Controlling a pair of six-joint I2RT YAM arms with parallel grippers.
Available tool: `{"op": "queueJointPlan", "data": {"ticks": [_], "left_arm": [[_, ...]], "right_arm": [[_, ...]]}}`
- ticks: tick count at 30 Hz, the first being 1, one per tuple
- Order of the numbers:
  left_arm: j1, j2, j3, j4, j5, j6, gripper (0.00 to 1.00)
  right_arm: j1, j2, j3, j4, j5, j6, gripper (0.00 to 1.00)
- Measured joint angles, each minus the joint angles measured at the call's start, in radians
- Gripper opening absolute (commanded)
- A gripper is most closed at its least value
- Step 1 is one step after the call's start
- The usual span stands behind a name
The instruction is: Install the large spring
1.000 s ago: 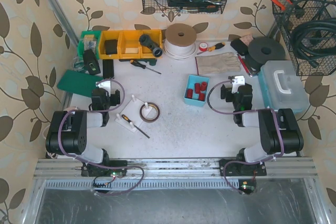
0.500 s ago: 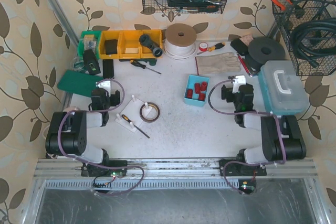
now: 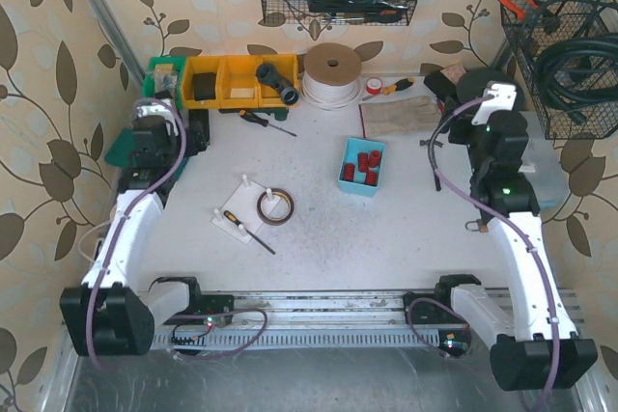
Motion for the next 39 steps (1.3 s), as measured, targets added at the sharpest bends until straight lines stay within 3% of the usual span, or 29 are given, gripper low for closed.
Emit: {"op": "queueJointPlan", "data": {"ticks": [2,6,8,10,15,22,25,33,39], "left_arm": [[0.0,-0.039,0.064,-0.106,-0.011,-0.09,0.98],[0.0,-0.11,0.105,-0.278,-0.004,-0.226,0.98],[0.006,-0.126,0.098,-0.331,0.058,-0.256,0.94],[0.006,-0.127,0.077,-0.353,0.143,-0.278,0.83],[-0.015,-0.127,0.001,-0.377,0.293,-0.328,0.62],[-0.209,-0.128,-0.055,-0.387,0.23,-0.321,0.39],[-0.286,-0.112,-0.066,-0.387,0.186,-0.315,0.33],[-0.463,0.018,-0.066,-0.386,0.054,-0.294,0.3],[-0.556,0.1,-0.066,-0.384,-0.027,-0.287,0.31]], "right_arm": [[0.0,0.016,0.087,-0.134,0.021,0.068,1.0],[-0.003,0.053,0.121,-0.318,-0.004,0.174,0.98],[-0.006,0.083,0.116,-0.38,-0.066,0.214,0.94],[-0.003,0.1,0.098,-0.407,-0.139,0.244,0.91],[0.087,0.08,-0.006,-0.397,-0.239,0.282,0.89],[0.343,0.057,-0.109,-0.324,-0.153,0.278,0.89],[0.434,0.058,-0.163,-0.279,-0.092,0.266,0.89],[0.581,0.023,-0.282,-0.12,0.07,0.23,0.89],[0.598,-0.004,-0.355,-0.033,0.17,0.23,0.89]]}}
